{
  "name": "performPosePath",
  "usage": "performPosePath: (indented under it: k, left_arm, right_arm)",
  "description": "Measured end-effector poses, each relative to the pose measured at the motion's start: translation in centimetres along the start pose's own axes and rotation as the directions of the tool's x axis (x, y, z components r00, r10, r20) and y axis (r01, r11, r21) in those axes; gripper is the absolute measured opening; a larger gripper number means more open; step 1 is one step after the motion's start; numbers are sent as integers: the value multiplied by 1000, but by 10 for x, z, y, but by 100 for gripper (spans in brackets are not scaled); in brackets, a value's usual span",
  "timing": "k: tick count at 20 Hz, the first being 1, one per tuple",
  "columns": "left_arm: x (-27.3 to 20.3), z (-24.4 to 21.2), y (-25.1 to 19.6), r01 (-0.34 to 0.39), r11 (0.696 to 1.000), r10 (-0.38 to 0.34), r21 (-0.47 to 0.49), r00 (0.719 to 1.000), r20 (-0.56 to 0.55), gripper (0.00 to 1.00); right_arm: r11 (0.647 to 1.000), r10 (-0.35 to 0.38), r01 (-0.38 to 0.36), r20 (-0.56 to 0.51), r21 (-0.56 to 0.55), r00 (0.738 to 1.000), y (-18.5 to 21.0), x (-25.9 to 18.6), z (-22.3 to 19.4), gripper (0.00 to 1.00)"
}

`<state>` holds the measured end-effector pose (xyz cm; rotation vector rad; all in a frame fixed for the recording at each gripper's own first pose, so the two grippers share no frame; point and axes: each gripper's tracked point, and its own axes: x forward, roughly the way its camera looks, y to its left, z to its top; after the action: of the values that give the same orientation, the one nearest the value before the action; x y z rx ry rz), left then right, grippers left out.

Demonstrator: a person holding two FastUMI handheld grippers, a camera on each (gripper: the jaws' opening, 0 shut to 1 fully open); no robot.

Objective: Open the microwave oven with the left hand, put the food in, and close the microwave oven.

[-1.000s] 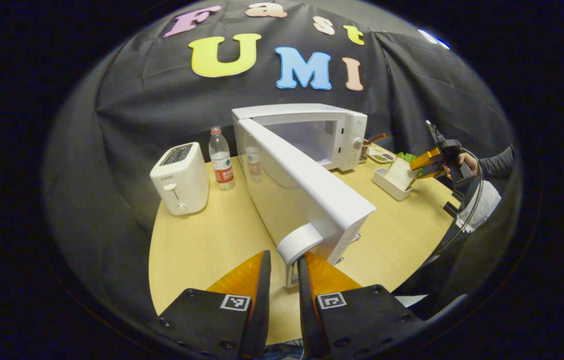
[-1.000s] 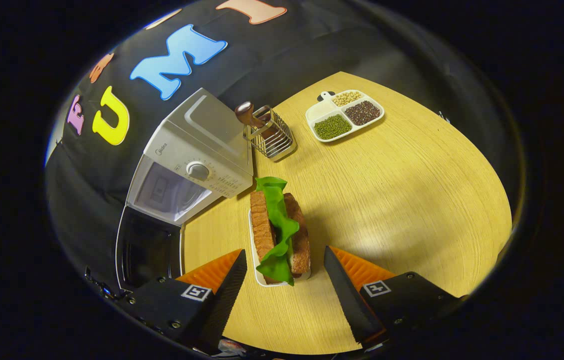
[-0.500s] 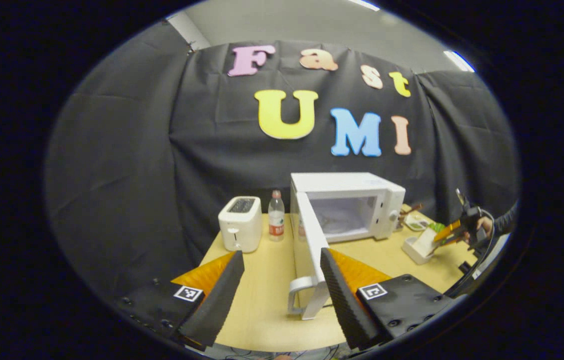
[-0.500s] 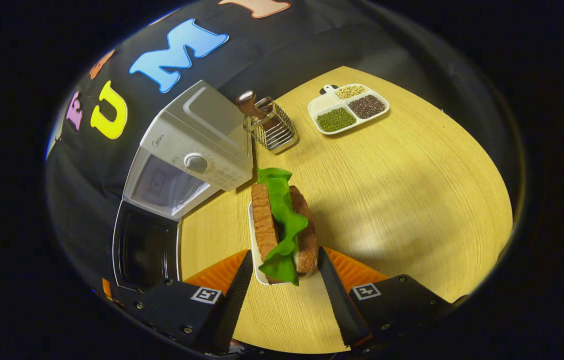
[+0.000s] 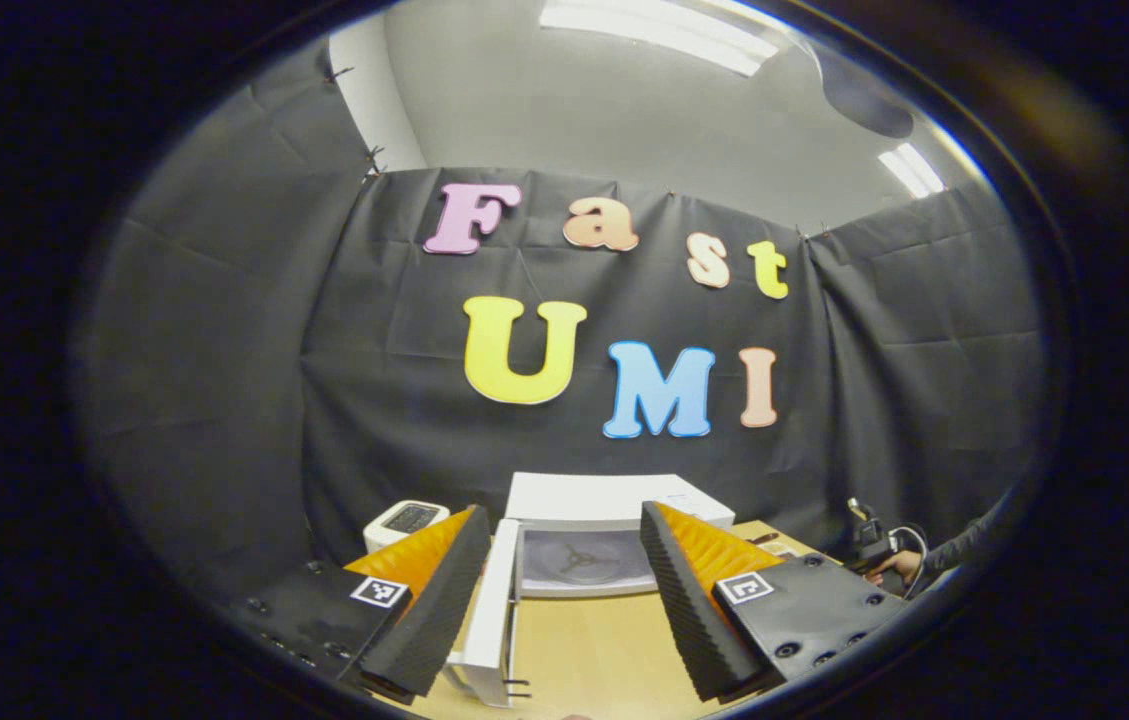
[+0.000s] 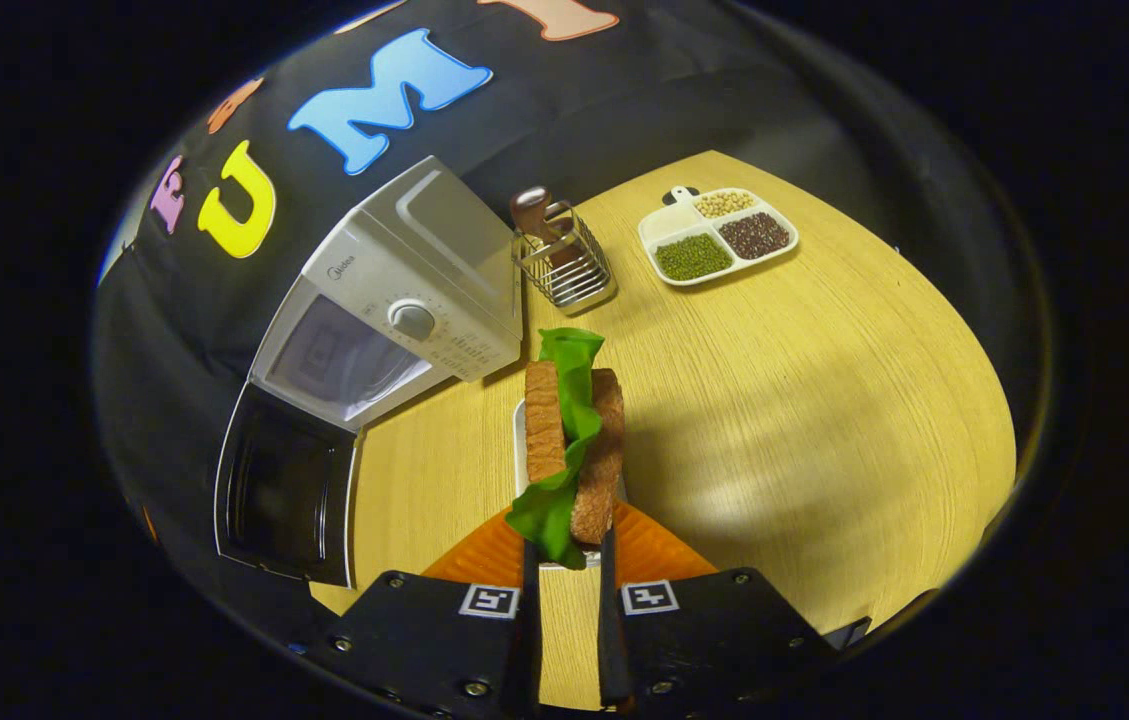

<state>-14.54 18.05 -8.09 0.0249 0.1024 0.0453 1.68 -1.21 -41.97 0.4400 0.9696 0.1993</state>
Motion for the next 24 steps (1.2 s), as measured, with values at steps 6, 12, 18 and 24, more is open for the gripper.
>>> performPosePath:
  k: [6,12,18,24]
  left_arm:
    - [15,22,-29,27,1000,-27,-14,999,29,96]
    - [17,69,-24,-22,999,18,32,993,120,94]
    - [24,104,-20,-23,1000,20,18,989,143,94]
    - [28,98,-14,-33,999,29,32,993,112,96]
  right_arm:
    - [992,129,-128,73,-17,989,53,-38,7,23]
    - [952,306,-306,138,-21,942,134,-64,11,23]
    - [863,480,-499,179,81,859,214,-55,19,23]
    - [815,500,-534,195,225,844,257,-6,13,23]
